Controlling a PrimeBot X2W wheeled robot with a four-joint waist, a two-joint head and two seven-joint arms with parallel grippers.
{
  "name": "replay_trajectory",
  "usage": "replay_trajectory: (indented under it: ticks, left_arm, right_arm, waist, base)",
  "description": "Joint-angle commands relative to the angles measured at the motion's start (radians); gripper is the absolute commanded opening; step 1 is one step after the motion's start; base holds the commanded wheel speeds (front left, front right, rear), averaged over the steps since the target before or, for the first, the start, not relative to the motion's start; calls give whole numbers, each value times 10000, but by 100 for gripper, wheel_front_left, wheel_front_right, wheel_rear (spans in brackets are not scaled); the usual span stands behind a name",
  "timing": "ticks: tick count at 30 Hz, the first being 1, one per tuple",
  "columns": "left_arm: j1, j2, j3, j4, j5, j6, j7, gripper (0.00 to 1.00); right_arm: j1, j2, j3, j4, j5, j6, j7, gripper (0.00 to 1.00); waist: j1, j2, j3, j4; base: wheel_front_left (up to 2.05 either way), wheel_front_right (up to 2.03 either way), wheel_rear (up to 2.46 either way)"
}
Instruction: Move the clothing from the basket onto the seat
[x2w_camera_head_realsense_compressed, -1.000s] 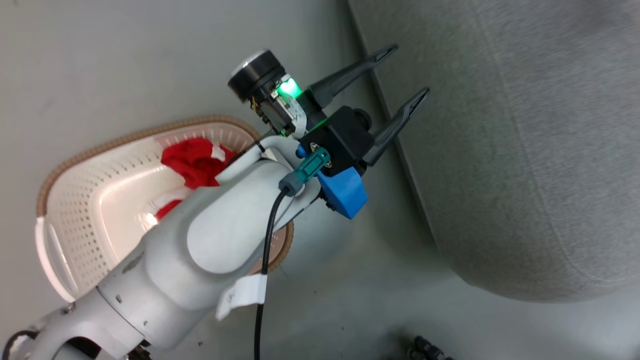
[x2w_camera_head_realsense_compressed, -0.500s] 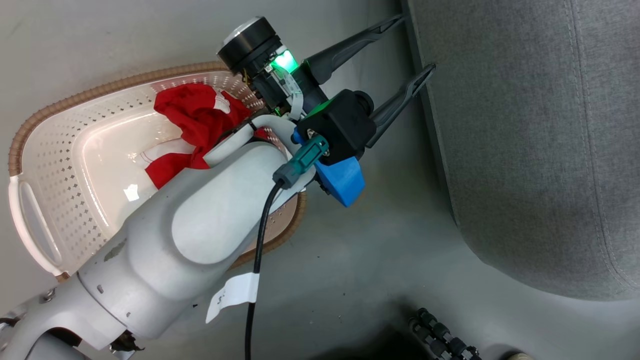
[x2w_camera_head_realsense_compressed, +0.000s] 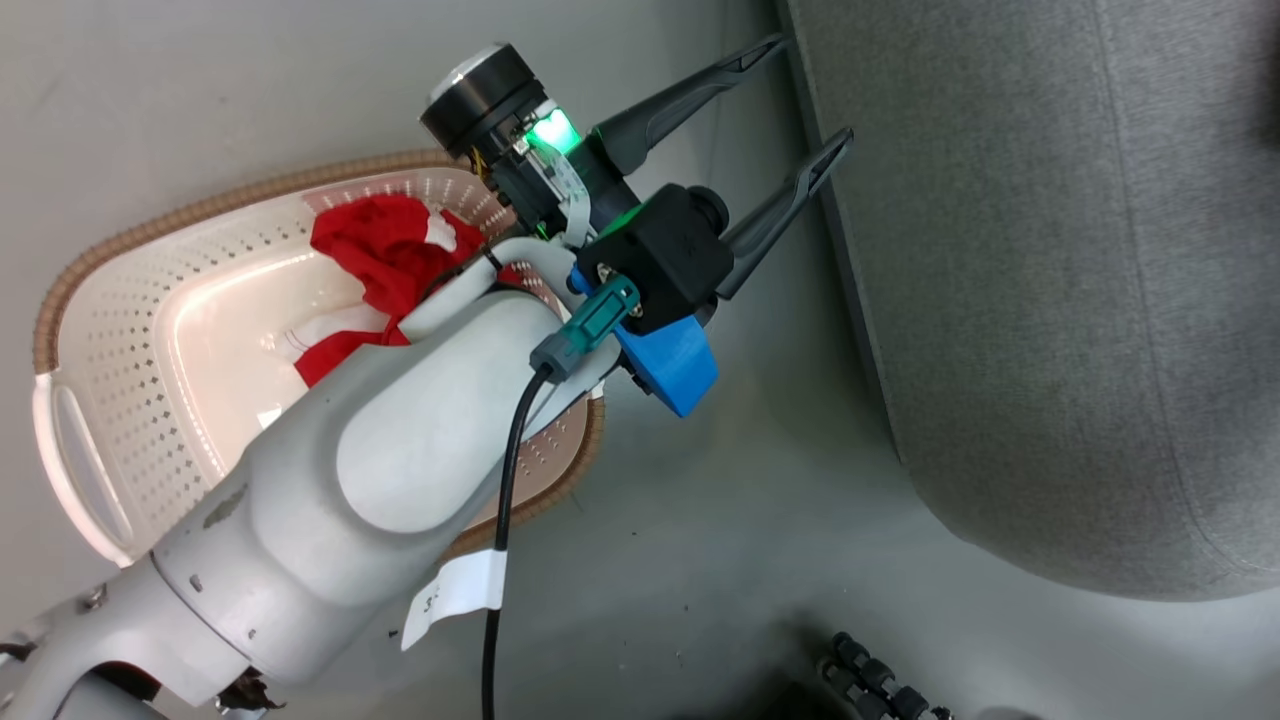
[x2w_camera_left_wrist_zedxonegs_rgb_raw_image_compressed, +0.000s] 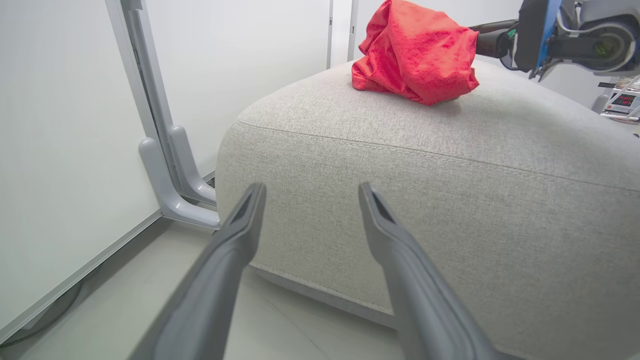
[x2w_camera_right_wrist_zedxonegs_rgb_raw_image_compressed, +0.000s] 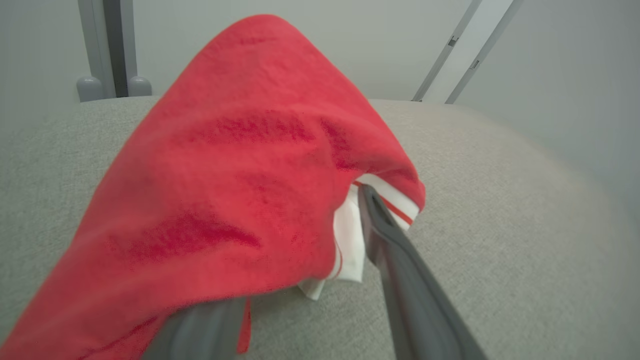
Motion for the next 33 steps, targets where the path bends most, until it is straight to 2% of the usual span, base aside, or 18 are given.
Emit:
replay_trajectory:
  ticks: [1, 7, 13, 22, 33]
  left_arm:
    - [152, -57, 1, 65, -72, 24, -103, 100]
    - [516, -271, 96, 293, -306, 117, -322, 100]
    - [1324, -441, 548, 549, -706, 362, -470, 100]
    - [3128, -559, 2319, -79, -929, 675, -476, 100]
    - [5170, -677, 5006, -291, -603, 857, -470, 100]
  right_arm:
    - [408, 81, 58, -189, -106, 1, -33, 100]
    - [1675, 197, 377, -627, -397, 1, -31, 100]
    - [3031, 234, 712, -1568, -595, 1, -31, 100]
    - [4096, 285, 2190, -3425, -488, 1, -31, 100]
    - [4699, 600, 4025, -4271, -195, 1, -31, 100]
  waist:
    - [-1, 0, -371, -74]
    - [-1, 0, -1283, -139]
    - [-1, 0, -2766, -139]
    - [-1, 0, -4737, 500]
    - [-1, 0, -6250, 1839]
  base:
    - [0, 0, 0]
    - [0, 0, 0]
    - [0, 0, 0]
    - [0, 0, 0]
    - [0, 0, 0]
